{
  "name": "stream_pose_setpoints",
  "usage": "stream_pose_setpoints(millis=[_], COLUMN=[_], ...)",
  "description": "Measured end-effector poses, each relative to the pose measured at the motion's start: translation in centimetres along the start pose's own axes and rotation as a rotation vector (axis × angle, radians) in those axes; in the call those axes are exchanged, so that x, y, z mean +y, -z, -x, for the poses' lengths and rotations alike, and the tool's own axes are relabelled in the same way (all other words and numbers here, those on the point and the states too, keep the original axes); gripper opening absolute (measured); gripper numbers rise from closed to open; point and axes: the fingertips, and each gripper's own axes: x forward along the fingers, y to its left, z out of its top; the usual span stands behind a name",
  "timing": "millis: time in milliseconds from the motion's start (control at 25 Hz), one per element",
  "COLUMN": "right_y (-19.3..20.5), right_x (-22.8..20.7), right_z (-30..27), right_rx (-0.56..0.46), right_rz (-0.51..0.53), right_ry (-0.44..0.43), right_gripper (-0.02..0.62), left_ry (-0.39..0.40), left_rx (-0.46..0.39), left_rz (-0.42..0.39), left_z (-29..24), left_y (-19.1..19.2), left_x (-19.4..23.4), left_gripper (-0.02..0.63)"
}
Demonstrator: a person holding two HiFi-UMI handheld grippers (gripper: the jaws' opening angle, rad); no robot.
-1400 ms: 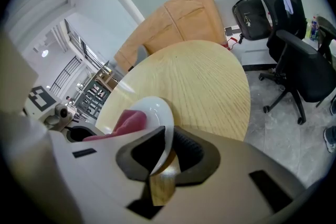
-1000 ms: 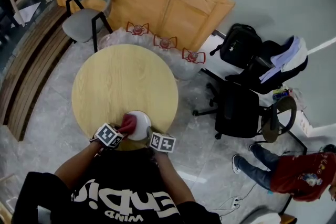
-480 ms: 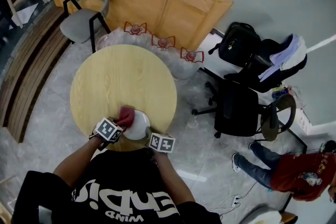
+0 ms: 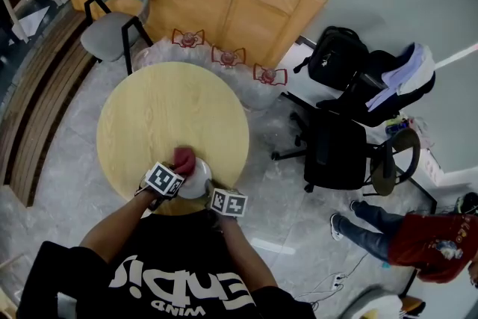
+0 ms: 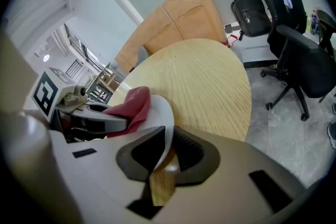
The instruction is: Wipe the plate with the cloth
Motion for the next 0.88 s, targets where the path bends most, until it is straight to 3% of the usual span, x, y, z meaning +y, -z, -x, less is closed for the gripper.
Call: stream_pose_setpoints(millis=[880], right_y=[-0.2], right_x=[0.0], right_z=[-0.4], right_rx=[-0.027], right_rz=[-0.015], right_ry=[0.003], right_gripper=[0.064], left_ry=[0.078], left_rx=[0.049], left_rz=[-0.054], left_z=[-2.7], left_y=[-0.9], left_x=[-3.9], left_gripper=[0.052])
